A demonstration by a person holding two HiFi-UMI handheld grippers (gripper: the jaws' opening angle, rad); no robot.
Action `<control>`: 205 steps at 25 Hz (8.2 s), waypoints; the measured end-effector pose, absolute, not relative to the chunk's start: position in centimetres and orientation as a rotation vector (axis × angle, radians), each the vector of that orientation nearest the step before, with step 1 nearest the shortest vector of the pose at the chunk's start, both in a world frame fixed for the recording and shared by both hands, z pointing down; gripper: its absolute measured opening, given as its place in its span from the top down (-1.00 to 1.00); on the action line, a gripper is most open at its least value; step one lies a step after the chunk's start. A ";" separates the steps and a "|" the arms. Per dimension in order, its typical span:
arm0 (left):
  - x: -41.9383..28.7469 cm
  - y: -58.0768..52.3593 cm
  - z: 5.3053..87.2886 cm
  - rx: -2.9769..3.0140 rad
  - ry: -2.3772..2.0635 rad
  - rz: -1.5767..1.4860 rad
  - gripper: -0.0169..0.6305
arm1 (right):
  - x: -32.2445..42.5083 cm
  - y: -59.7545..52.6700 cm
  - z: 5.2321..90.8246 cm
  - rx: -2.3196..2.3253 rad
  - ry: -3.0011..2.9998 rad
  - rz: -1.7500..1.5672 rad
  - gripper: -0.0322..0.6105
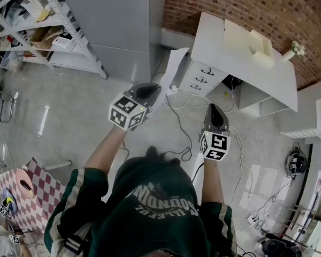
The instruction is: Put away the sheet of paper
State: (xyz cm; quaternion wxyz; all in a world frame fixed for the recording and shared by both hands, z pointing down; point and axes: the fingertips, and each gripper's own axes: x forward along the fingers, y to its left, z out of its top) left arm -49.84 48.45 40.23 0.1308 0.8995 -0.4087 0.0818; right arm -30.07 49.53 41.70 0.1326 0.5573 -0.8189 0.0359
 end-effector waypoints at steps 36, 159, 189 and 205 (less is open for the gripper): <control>-40.7 37.4 42.5 2.672 -0.994 0.304 0.91 | -22.9 41.1 45.0 1.731 -2.333 0.314 0.90; 5.7 -32.8 56.0 2.354 -0.921 0.384 0.91 | 18.4 -24.0 52.7 1.465 -2.365 0.603 0.90; 3.2 -35.5 63.2 2.275 -0.961 0.651 0.91 | 21.0 -24.5 55.6 1.421 -2.315 0.665 0.90; 8.5 -33.1 54.7 2.428 -0.844 0.455 0.91 | 19.5 -24.7 54.5 1.406 -2.354 0.642 0.90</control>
